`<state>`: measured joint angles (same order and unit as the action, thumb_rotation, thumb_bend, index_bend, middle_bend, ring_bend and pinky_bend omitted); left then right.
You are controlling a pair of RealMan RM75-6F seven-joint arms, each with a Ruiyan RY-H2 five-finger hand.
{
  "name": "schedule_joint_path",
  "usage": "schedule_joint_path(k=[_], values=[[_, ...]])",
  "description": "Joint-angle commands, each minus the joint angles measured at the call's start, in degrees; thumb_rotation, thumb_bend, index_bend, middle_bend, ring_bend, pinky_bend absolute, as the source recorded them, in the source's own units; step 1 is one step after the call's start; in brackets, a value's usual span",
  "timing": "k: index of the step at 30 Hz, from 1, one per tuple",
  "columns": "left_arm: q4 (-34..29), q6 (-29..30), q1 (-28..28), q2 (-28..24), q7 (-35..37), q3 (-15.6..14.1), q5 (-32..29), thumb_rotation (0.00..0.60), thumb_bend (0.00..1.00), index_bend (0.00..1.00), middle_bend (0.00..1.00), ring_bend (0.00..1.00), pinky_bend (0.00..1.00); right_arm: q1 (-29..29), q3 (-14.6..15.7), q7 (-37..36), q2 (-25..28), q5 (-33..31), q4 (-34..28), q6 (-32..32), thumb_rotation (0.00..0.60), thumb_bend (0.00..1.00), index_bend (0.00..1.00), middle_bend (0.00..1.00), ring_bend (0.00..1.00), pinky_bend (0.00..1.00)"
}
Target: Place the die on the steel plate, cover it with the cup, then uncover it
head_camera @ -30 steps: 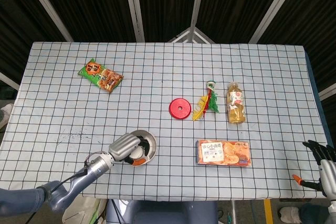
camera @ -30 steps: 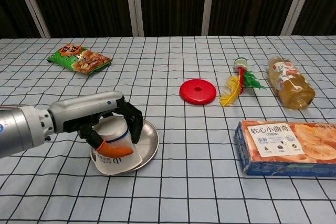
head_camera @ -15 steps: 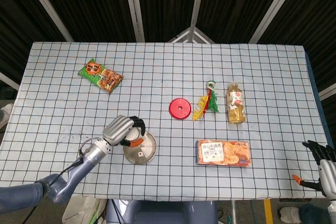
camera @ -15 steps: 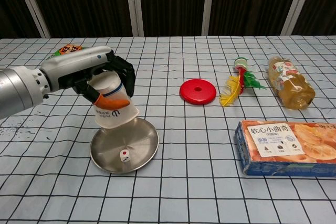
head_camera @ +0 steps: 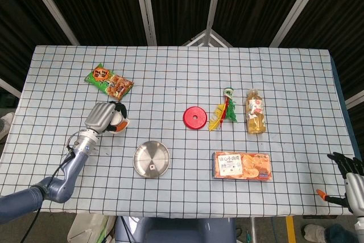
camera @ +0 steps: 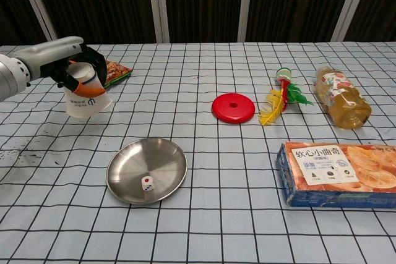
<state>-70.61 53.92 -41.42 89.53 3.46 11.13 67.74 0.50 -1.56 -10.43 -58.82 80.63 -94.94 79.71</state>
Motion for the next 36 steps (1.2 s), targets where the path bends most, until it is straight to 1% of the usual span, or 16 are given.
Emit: schedule_joint_path(k=[1, 6, 11, 15, 17, 19, 21, 24, 26, 27, 29, 33, 36], values=[[3.2, -0.79, -0.75, 1.41, -1.39, 1.57, -2.11, 0.6, 0.46, 0.57, 0.45, 0.37, 0.53, -0.06, -0.04, 0.12, -0.12, -0.14, 0.11, -0.12, 0.6, 0.06, 0.2, 0.14, 0.13, 0.0], [5.18, -1.42, -0.97, 2.34, -2.21, 2.23, -3.61, 0.6, 0.46, 0.56, 0.44, 0.35, 0.53, -0.16, -0.06, 0.36, -0.35, -0.23, 0.25, -0.28, 0.6, 0.06, 0.2, 0.14, 0.13, 0.0], [6.2, -2.91, -0.77, 2.81, -2.75, 1.97, -4.91, 0.6, 0.45, 0.53, 0.36, 0.3, 0.5, -0.21, -0.03, 0.52, -0.49, -0.3, 0.36, -0.42, 0.6, 0.06, 0.2, 0.14, 0.13, 0.0], [5.82, -3.83, -0.69, 2.63, -2.91, 1.8, -5.39, 0.6, 0.4, 0.46, 0.29, 0.25, 0.46, -0.31, -0.04, 0.64, -0.6, -0.41, 0.39, -0.65, 0.6, 0.06, 0.2, 0.14, 0.13, 0.0], [4.99, -4.39, -0.73, 2.07, -3.55, 1.5, -5.34, 0.6, 0.39, 0.44, 0.27, 0.24, 0.44, -0.38, -0.03, 0.72, -0.64, -0.49, 0.42, -0.83, 0.6, 0.06, 0.2, 0.14, 0.13, 0.0], [3.87, -4.53, -0.71, 1.44, -4.14, 1.39, -5.3, 0.6, 0.38, 0.4, 0.24, 0.21, 0.41, -0.42, -0.04, 0.67, -0.67, -0.49, 0.42, -0.88, 0.6, 0.06, 0.2, 0.14, 0.13, 0.0], [2.87, -4.46, -0.62, 0.91, -4.9, 1.17, -5.21, 0.6, 0.36, 0.36, 0.19, 0.15, 0.36, -0.43, -0.01, 0.65, -0.67, -0.45, 0.42, -0.92, 0.6, 0.06, 0.2, 0.14, 0.13, 0.0], [1.16, -4.89, -0.48, -0.13, -5.81, 0.97, -5.65, 0.6, 0.32, 0.27, 0.09, 0.04, 0.26, -0.38, 0.04, 0.66, -0.64, -0.6, 0.25, -1.01, 0.6, 0.06, 0.2, 0.14, 0.13, 0.0], [-0.1, -5.25, -0.34, -1.02, -6.39, 0.76, -5.95, 0.6, 0.3, 0.22, 0.04, 0.0, 0.21, -0.34, -0.07, 0.68, -0.54, -0.79, 0.07, -0.9, 0.6, 0.06, 0.2, 0.14, 0.13, 0.0], [-0.8, -5.28, -0.21, -1.48, -6.51, 0.69, -6.0, 0.6, 0.29, 0.19, 0.02, 0.0, 0.19, -0.31, -0.1, 0.59, -0.49, -0.87, 0.06, -0.89, 0.6, 0.06, 0.2, 0.14, 0.13, 0.0], [-2.83, -5.3, 0.22, -2.81, -6.56, 0.34, -5.78, 0.6, 0.27, 0.17, 0.0, 0.0, 0.16, -0.32, -0.16, 0.46, -0.43, -0.93, 0.03, -0.89, 0.6, 0.06, 0.2, 0.14, 0.13, 0.0], [-7.56, -3.58, 1.71, -5.76, -6.09, -0.72, -3.51, 0.6, 0.26, 0.16, 0.0, 0.0, 0.13, -0.5, 0.02, 0.37, -0.5, -0.85, -0.01, -1.43, 0.6, 0.06, 0.2, 0.14, 0.13, 0.0], [-12.2, -1.8, 3.39, -8.65, -5.17, -2.25, -0.5, 0.6, 0.26, 0.16, 0.0, 0.0, 0.1, -0.61, 0.18, 0.63, -0.52, -0.72, -0.12, -1.71, 0.6, 0.06, 0.2, 0.14, 0.13, 0.0]])
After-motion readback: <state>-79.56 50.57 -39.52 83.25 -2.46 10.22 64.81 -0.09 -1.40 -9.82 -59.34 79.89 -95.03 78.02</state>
